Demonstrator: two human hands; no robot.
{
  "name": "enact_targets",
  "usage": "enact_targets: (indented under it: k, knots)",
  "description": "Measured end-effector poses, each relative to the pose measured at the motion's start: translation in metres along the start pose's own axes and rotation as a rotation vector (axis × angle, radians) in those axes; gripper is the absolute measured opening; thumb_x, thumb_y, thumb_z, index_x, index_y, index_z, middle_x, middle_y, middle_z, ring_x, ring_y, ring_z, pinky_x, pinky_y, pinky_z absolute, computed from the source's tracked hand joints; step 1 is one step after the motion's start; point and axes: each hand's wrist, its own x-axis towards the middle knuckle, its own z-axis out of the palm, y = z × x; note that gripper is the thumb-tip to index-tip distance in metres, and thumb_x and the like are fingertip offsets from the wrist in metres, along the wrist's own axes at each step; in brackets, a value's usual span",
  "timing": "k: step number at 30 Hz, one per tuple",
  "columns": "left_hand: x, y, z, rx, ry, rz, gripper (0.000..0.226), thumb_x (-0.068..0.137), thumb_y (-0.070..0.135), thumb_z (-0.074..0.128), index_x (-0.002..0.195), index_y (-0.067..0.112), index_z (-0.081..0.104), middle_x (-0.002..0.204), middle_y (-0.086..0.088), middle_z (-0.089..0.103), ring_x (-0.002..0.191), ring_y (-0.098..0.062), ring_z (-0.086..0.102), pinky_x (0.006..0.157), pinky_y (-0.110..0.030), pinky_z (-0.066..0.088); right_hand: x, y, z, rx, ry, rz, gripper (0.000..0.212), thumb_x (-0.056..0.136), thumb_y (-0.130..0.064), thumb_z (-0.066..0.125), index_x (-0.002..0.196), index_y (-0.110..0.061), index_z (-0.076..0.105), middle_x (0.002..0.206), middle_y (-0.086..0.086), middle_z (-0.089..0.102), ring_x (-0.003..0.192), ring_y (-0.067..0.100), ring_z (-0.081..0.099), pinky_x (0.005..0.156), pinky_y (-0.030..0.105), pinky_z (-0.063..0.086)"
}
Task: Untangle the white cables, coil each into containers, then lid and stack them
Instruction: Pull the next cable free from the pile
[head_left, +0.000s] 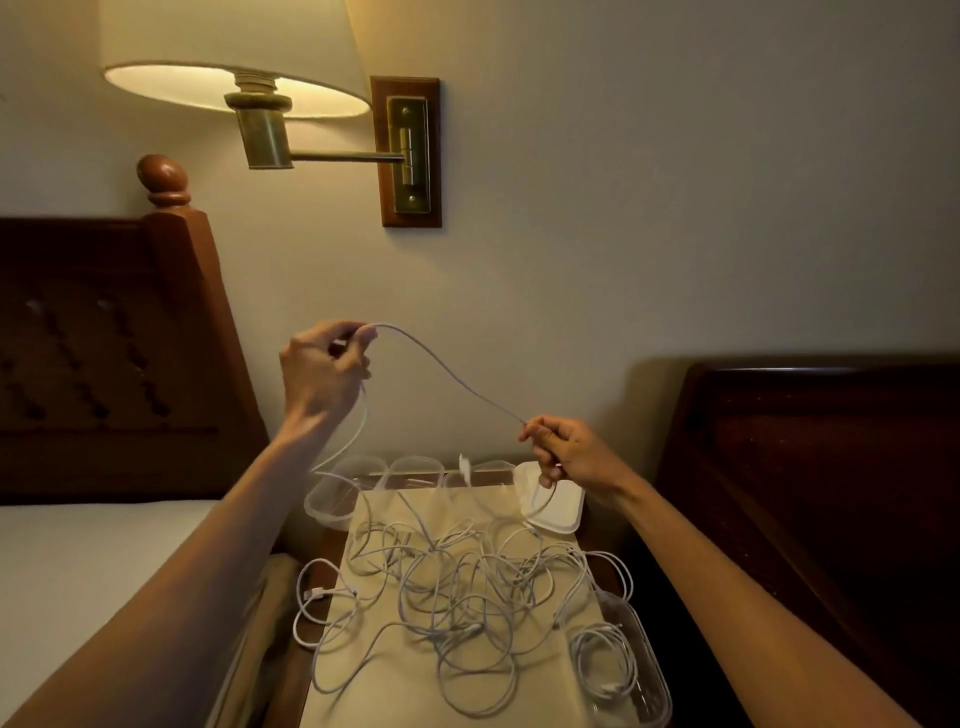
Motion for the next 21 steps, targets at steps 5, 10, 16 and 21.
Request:
enact_targets:
  k: [5, 10, 16, 21]
  knots:
    - [-0.021, -0.004, -0.014, 0.706, -0.476, -0.172, 0.038, 0.090, 0.012, 0.063, 0.127, 0.006, 0.058, 0.104, -0.012, 0.067, 0.086, -0.024, 0.067, 0.074, -0.033, 0.053, 0.008, -0.045, -0.001, 0.553, 0.189, 0.157, 0.029, 0.106, -0.024, 0.034, 0.092, -0.009, 0.054, 0.053, -0.005, 0.030, 0.043, 0.007, 0.024, 0.040, 0.019, 0.025]
    - [-0.098, 0.026, 0.025, 0.173, -0.493, 0.272, 0.024, 0.090, 0.014, 0.067, 0.114, 0.018, 0.067, 0.097, 0.007, 0.064, 0.076, -0.004, 0.061, 0.072, -0.022, 0.052, 0.013, -0.075, 0.016, 0.905, 0.133, 0.261, 0.033, 0.105, -0.015, 0.029, 0.082, -0.008, 0.050, 0.049, -0.004, 0.027, 0.037, 0.007, 0.023, 0.036, 0.019, 0.031]
    - [-0.134, 0.008, 0.063, -0.047, -0.623, 0.253, 0.023, 0.102, 0.031, 0.044, 0.087, 0.020, 0.057, 0.075, 0.011, 0.060, 0.070, -0.006, 0.057, 0.066, -0.031, 0.048, 0.011, -0.088, 0.021, 0.975, 0.176, 0.244, 0.033, 0.103, -0.006, 0.028, 0.075, -0.008, 0.044, 0.048, -0.001, 0.035, 0.037, 0.010, 0.034, 0.042, 0.023, 0.039]
    - [-0.106, 0.024, 0.046, -0.024, -0.509, 0.248, 0.029, 0.102, 0.018, 0.045, 0.073, 0.023, 0.048, 0.057, 0.016, 0.047, 0.053, -0.003, 0.038, 0.052, -0.021, 0.029, -0.001, -0.071, 0.005, -0.353, 0.359, 0.228, 0.029, 0.102, -0.024, 0.041, 0.090, -0.009, 0.063, 0.087, 0.011, 0.070, 0.079, 0.025, 0.066, 0.074, 0.037, 0.053]
